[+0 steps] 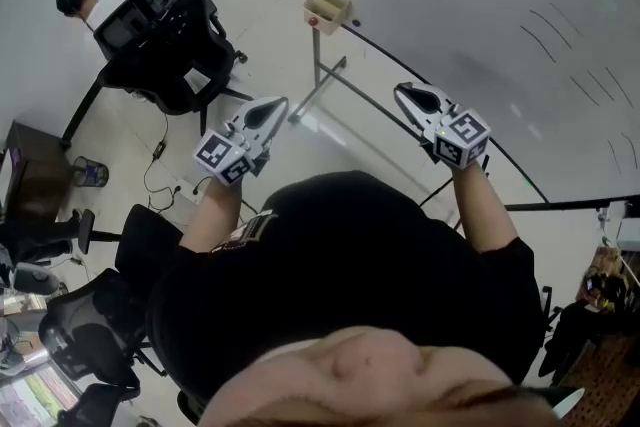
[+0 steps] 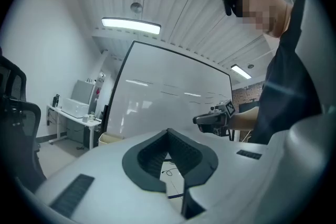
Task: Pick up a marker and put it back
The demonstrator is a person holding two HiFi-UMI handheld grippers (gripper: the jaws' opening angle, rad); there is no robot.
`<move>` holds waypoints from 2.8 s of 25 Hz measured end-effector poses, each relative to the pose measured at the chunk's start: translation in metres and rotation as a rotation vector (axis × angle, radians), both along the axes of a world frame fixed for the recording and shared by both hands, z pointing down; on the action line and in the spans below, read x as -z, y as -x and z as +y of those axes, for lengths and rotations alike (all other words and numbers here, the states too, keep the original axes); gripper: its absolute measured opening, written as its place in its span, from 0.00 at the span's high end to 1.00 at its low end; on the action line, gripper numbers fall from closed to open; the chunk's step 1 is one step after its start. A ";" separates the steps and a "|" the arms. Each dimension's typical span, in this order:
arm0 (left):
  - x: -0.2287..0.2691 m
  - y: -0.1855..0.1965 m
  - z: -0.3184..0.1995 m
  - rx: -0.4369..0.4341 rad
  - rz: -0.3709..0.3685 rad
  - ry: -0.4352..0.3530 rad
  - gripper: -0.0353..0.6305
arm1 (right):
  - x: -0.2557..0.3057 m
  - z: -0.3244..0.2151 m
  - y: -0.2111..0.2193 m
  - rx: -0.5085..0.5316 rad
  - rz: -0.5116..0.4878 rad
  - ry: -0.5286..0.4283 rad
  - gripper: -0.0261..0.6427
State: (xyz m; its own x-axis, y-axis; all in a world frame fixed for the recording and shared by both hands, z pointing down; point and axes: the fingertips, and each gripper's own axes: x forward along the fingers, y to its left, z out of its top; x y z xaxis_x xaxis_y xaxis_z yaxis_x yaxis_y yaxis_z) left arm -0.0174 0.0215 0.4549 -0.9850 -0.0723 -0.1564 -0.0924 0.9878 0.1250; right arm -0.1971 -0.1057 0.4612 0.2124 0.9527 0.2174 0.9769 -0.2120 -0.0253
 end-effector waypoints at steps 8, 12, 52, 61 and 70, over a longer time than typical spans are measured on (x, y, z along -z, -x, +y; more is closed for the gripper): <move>-0.011 0.033 0.021 -0.033 0.006 0.007 0.94 | -0.005 0.102 0.030 0.074 -0.083 -0.102 0.86; -0.020 0.051 0.075 -0.064 0.003 0.010 0.94 | -0.038 0.195 0.052 0.094 -0.145 -0.213 0.82; -0.029 0.066 0.206 -0.043 0.050 -0.020 0.94 | -0.210 0.353 0.130 0.315 -0.522 -1.124 0.85; -0.027 0.066 0.207 -0.039 0.047 -0.019 0.94 | -0.213 0.357 0.132 0.284 -0.634 -1.204 0.87; -0.022 0.064 0.207 -0.038 0.025 -0.020 0.94 | -0.197 0.355 0.140 0.227 -0.498 -1.115 0.96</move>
State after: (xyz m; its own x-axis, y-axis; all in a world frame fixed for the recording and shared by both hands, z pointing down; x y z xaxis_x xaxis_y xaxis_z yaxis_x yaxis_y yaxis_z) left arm -0.0817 0.2289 0.4768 -0.9852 -0.1073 -0.1338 -0.1268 0.9809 0.1474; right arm -0.3374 0.2490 0.6584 0.0108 0.1491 0.9888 0.8759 -0.4785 0.0626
